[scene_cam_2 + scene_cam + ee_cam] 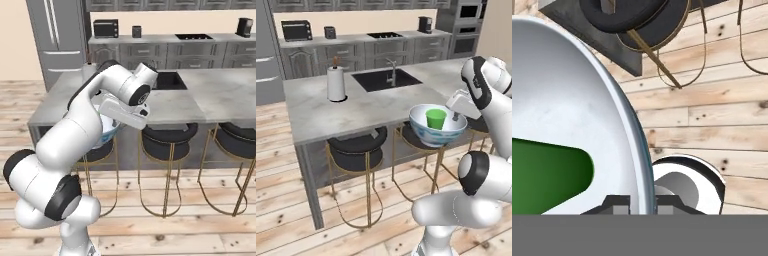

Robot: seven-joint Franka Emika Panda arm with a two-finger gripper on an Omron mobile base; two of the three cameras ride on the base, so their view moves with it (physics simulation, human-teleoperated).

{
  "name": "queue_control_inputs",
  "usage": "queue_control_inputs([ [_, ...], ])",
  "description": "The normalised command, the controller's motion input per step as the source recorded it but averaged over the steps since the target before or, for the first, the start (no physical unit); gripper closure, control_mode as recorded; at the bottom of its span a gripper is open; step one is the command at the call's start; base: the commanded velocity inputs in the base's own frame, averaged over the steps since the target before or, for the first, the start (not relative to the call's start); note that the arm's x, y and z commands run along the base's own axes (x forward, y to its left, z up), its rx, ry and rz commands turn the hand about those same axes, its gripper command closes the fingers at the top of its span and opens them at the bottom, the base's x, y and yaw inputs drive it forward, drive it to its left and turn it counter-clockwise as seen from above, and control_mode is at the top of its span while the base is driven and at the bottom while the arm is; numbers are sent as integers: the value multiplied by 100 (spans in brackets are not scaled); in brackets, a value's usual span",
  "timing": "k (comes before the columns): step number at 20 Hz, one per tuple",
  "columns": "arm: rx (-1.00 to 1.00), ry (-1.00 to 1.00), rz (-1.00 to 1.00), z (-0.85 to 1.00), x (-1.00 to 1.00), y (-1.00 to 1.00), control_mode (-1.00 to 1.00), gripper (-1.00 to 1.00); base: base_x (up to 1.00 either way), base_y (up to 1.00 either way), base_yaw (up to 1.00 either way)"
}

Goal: Place the cup inside the bowl on the dining table and move the bowl to any counter.

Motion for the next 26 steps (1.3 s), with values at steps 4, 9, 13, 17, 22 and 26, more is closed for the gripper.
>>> queue_control_inputs([
  [4,0,0,0,0,0,0,100,100,0,100,-19],
  [9,0,0,0,0,0,0,100,100,3,100,-17],
  [13,0,0,0,0,0,0,100,100,25,100,-15],
  [17,0,0,0,0,0,0,100,100,44,100,-15],
  [22,0,0,0,0,0,0,100,100,58,100,-14],
  [26,0,0,0,0,0,0,100,100,55,100,-13],
])
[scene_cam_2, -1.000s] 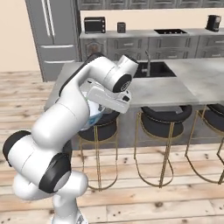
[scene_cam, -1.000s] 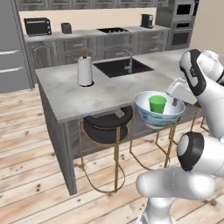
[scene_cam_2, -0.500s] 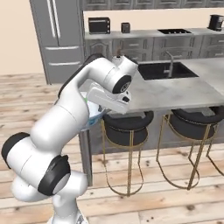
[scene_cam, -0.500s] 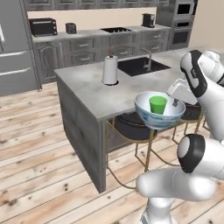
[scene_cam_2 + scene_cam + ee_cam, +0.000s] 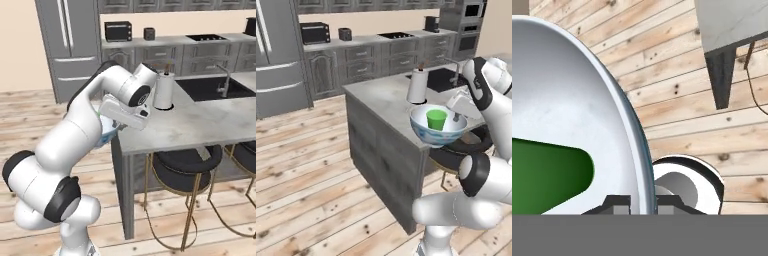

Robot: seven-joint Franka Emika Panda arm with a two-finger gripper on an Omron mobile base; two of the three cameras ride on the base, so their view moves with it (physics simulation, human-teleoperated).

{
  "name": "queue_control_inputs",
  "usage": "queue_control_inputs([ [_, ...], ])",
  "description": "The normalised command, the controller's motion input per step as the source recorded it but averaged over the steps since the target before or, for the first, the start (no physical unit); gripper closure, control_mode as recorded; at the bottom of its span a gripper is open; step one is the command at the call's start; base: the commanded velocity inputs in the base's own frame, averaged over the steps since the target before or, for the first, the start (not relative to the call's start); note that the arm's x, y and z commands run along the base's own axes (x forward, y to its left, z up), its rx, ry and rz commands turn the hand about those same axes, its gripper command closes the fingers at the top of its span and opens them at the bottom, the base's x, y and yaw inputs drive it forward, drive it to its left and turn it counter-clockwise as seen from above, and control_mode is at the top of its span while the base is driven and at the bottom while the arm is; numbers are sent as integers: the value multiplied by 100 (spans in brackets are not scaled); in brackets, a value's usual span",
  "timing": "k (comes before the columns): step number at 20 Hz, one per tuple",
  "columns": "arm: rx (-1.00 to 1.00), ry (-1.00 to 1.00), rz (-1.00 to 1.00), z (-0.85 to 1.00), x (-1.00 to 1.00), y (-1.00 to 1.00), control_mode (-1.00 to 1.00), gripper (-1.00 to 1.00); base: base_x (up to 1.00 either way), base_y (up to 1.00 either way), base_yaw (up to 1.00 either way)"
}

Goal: Place the cup inside the bowl on the dining table and move the bowl to any counter.

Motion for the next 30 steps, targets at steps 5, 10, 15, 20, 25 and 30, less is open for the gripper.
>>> queue_control_inputs([
  [5,0,0,0,0,0,0,100,100,50,100,-12],
  [10,0,0,0,0,0,0,100,100,57,100,-12],
  [15,0,0,0,0,0,0,100,100,73,100,-12],
  [20,0,0,0,0,0,0,100,100,81,100,-12],
  [25,0,0,0,0,0,0,100,100,81,99,-11],
  [30,0,0,0,0,0,0,100,100,93,86,-9],
])
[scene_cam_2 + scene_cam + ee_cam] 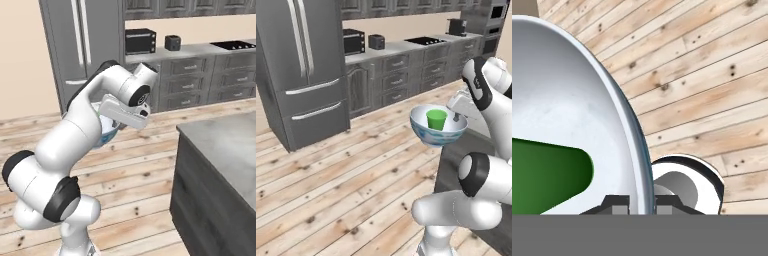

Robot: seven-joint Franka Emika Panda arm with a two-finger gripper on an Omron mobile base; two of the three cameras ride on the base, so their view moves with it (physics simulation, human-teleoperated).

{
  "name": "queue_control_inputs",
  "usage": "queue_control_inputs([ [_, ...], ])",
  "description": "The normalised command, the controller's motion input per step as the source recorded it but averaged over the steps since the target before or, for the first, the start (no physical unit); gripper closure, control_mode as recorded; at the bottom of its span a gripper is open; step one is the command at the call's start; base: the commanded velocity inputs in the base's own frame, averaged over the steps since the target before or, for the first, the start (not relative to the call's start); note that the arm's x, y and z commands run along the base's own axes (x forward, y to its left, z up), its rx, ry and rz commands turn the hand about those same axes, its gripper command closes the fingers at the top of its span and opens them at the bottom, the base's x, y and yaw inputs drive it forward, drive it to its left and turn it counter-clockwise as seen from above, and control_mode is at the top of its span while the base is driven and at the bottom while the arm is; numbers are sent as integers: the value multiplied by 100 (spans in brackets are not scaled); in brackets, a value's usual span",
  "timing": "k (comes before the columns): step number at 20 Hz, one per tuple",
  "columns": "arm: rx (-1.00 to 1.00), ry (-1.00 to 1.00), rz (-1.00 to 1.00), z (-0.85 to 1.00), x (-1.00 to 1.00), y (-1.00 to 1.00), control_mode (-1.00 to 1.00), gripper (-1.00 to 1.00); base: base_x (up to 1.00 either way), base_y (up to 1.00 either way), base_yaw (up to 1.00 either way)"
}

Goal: Place the cup inside the bowl on the dining table and move the bowl to any counter.

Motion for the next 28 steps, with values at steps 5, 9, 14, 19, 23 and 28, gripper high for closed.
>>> queue_control_inputs([
  [5,0,0,0,0,0,0,100,100,100,63,-5],
  [9,0,0,0,0,0,0,100,100,100,60,-4],
  [14,0,0,0,0,0,0,100,100,97,56,0],
  [19,0,0,0,0,0,0,100,100,99,50,0],
  [23,0,0,0,0,0,0,100,100,88,17,3],
  [28,0,0,0,0,0,0,100,100,74,0,11],
])
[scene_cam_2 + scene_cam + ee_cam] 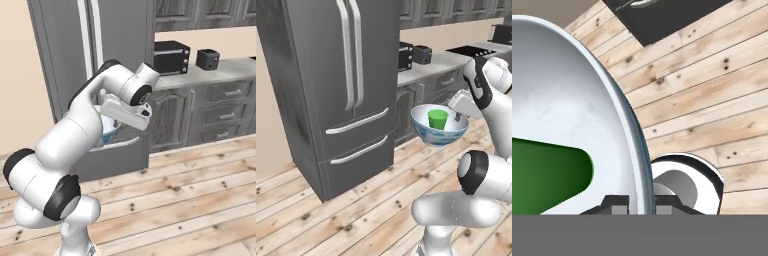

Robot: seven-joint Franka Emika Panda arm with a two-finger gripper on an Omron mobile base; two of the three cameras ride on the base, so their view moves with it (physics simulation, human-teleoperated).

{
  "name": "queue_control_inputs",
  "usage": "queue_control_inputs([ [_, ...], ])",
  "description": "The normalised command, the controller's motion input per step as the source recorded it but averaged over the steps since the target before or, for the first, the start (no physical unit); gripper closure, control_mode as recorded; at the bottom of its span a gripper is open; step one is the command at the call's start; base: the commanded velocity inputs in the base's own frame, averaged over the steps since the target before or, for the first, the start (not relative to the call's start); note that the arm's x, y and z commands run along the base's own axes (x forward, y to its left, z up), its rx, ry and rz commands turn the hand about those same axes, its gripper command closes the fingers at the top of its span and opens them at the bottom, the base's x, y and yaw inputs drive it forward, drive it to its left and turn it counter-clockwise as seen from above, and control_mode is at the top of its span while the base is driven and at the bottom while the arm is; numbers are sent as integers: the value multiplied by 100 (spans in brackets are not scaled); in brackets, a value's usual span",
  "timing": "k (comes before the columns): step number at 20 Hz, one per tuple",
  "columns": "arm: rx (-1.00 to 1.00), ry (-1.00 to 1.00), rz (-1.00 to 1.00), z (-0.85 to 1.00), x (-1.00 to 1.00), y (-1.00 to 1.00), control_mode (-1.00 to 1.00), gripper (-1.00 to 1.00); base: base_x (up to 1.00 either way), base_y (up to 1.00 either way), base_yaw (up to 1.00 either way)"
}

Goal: Place the cup inside the bowl on the dining table and move the bowl to any counter.

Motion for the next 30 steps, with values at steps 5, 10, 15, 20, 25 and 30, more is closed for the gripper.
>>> queue_control_inputs([
  [5,0,0,0,0,0,0,100,100,45,-29,23],
  [10,0,0,0,0,0,0,100,100,41,-35,23],
  [15,0,0,0,0,0,0,100,100,65,-24,21],
  [20,0,0,0,0,0,0,100,100,75,-18,17],
  [25,0,0,0,0,0,0,100,100,55,-26,14],
  [30,0,0,0,0,0,0,100,100,61,-32,13],
])
